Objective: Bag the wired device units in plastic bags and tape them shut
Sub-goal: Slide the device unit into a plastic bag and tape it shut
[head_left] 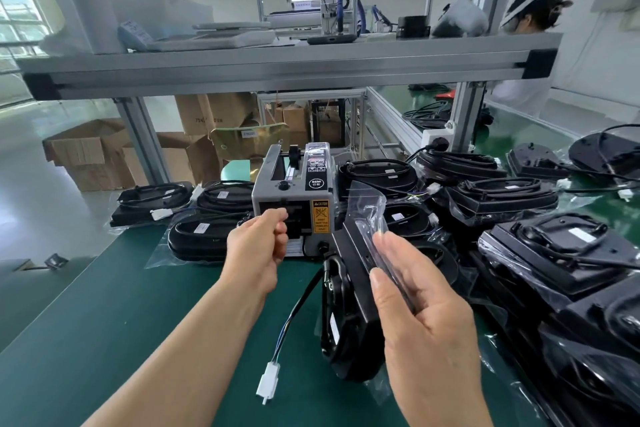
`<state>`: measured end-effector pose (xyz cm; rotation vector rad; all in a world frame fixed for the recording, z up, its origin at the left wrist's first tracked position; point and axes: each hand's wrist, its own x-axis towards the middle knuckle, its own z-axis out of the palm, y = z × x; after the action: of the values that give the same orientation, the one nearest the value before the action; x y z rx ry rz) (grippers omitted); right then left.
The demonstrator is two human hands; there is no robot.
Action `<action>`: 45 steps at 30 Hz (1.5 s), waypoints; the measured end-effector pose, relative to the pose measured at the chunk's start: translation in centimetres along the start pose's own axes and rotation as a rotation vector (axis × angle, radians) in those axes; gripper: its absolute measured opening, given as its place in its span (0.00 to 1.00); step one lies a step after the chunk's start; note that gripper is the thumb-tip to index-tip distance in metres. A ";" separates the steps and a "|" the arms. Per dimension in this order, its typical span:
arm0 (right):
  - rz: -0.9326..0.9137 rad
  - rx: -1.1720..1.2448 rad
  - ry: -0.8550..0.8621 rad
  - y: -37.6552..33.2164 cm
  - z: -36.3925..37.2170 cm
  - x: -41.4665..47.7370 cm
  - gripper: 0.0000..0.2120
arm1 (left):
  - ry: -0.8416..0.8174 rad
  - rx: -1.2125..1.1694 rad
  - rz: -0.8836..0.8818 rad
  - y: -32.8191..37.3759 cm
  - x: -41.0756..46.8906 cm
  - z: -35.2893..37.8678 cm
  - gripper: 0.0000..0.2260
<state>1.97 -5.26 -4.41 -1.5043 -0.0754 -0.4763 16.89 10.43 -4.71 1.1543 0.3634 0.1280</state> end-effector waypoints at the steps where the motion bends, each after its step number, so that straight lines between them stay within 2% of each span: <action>1: -0.002 0.018 0.005 0.1 0.0 -0.1 0.18 | -0.106 0.029 0.046 0.4 -1.4 -0.6 0.10; 3: 0.000 0.060 0.013 0.3 0.1 -0.1 0.17 | -0.318 0.082 0.127 1.5 -4.6 -1.4 0.11; 5: 0.010 0.084 0.017 0.4 0.3 -0.1 0.16 | -0.462 0.203 0.200 2.5 -7.7 -1.6 0.09; 9: 0.006 0.123 0.035 0.5 0.8 -0.3 0.15 | -0.558 0.437 0.296 3.3 -11.2 -0.9 0.08; 19: -0.030 0.103 0.039 0.7 1.3 -0.7 0.15 | -0.625 0.624 0.301 3.7 -10.4 -0.8 0.06; 24: -0.028 0.103 0.035 0.7 1.3 -0.8 0.15 | -0.571 0.669 0.348 3.3 -10.0 -0.8 0.10; 36: -0.029 0.113 0.029 0.9 1.5 -0.8 0.15 | -0.526 0.700 0.400 2.9 -10.0 -0.9 0.07; 45: -0.053 0.097 0.028 0.8 1.5 -0.9 0.14 | -0.466 0.783 0.502 2.5 -10.1 -1.3 0.10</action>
<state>1.82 -3.55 -5.30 -1.4030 -0.1150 -0.5289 7.27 9.71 -0.74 1.9835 -0.3388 0.1532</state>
